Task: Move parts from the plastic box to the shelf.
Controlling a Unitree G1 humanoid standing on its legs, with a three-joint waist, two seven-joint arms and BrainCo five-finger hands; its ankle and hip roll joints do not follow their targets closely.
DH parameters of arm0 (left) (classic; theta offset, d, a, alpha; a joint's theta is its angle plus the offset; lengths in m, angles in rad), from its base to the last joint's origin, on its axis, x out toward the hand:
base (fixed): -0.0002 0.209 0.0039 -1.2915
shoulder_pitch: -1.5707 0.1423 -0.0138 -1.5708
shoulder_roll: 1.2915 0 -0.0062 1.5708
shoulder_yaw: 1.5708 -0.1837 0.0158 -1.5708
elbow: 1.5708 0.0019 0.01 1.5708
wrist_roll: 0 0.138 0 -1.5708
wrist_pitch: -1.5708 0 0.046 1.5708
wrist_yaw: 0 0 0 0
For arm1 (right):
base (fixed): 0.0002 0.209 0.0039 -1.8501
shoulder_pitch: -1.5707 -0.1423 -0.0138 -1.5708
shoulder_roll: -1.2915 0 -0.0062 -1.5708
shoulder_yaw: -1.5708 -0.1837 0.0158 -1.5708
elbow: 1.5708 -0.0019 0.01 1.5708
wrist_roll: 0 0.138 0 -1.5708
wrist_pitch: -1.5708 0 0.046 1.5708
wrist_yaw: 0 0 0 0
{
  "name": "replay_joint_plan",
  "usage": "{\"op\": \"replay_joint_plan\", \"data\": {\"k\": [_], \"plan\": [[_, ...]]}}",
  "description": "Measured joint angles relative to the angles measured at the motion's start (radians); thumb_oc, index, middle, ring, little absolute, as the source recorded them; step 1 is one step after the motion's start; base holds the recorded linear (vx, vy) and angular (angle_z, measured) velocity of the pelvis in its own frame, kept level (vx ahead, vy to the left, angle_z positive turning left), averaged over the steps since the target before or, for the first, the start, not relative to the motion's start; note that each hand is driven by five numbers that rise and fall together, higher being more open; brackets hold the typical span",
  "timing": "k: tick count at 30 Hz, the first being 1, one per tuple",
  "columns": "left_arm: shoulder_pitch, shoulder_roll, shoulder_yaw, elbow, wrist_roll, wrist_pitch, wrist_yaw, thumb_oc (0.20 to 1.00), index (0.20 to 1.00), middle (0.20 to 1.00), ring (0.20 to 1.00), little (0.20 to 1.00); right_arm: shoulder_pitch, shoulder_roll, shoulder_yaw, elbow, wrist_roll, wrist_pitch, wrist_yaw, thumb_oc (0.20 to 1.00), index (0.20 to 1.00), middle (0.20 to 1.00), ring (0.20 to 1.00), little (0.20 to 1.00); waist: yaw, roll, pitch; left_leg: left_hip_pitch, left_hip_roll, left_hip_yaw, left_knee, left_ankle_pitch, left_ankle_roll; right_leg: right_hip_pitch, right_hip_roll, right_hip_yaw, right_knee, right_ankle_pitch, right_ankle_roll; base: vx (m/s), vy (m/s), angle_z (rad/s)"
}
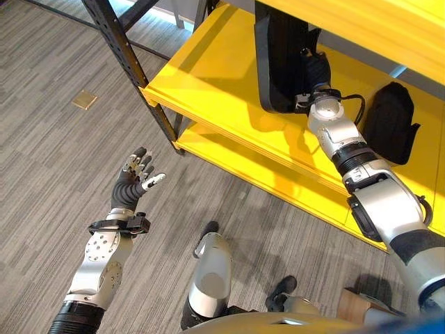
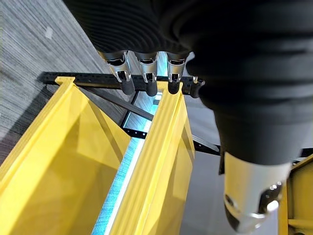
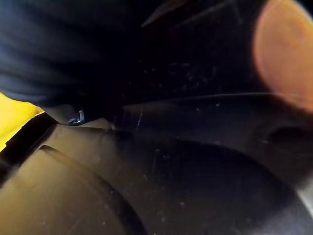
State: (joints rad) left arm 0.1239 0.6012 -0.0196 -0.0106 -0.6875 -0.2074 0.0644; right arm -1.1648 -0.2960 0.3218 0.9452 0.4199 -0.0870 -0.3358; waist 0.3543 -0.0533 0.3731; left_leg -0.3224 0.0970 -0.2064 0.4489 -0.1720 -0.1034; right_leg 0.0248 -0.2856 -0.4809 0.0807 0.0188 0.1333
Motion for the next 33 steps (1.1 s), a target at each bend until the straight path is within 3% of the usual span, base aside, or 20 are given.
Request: {"op": "replay_joint_plan", "data": {"k": [9,12,17,33], "plan": [[-0.021,0.014,-0.054,0.0,0.0,0.0,0.008,1.0,1.0,1.0,1.0,1.0,-0.019,0.008,-0.051,0.171,0.068,-0.001,-0.028,0.2,0.2,0.2,0.2,0.2,0.004,0.034,0.019,-0.036,-0.016,-0.003,0.043,-0.011,0.014,-0.023,-0.015,0.002,0.023,0.0,0.0,-0.05,0.033,0.01],[-0.038,0.018,-0.102,-0.009,0.0,-0.001,0.008,1.0,1.0,1.0,1.0,1.0,-0.019,0.005,-0.119,0.24,0.098,0.0,-0.047,0.2,0.2,0.2,0.2,0.2,0.01,0.068,0.038,-0.053,-0.031,-0.004,0.062,-0.014,0.019,-0.041,-0.031,0.002,0.043,0.0,0.0,-0.08,0.05,0.02],[-0.054,0.05,-0.148,-0.017,0.0,-0.005,0.008,1.0,1.0,1.0,1.0,1.0,-0.021,-0.019,-0.179,0.298,0.157,0.001,-0.072,0.2,0.2,0.2,0.2,0.2,0.015,0.095,0.049,-0.096,-0.038,-0.01,0.085,-0.013,0.022,-0.081,-0.039,0.002,0.068,-0.003,0.002,-0.06,0.038,0.03],[-0.068,0.056,-0.21,-0.018,-0.001,-0.018,0.028,1.0,1.0,1.0,1.0,1.0,-0.08,-0.125,-0.173,0.35,0.146,0.005,-0.114,0.2,0.2,0.2,0.2,0.2,0.002,0.115,0.06,-0.164,-0.063,0.003,0.111,-0.023,0.046,-0.158,-0.074,0.027,0.112,-0.016,0.022,0.01,0.004,0.0]]}}
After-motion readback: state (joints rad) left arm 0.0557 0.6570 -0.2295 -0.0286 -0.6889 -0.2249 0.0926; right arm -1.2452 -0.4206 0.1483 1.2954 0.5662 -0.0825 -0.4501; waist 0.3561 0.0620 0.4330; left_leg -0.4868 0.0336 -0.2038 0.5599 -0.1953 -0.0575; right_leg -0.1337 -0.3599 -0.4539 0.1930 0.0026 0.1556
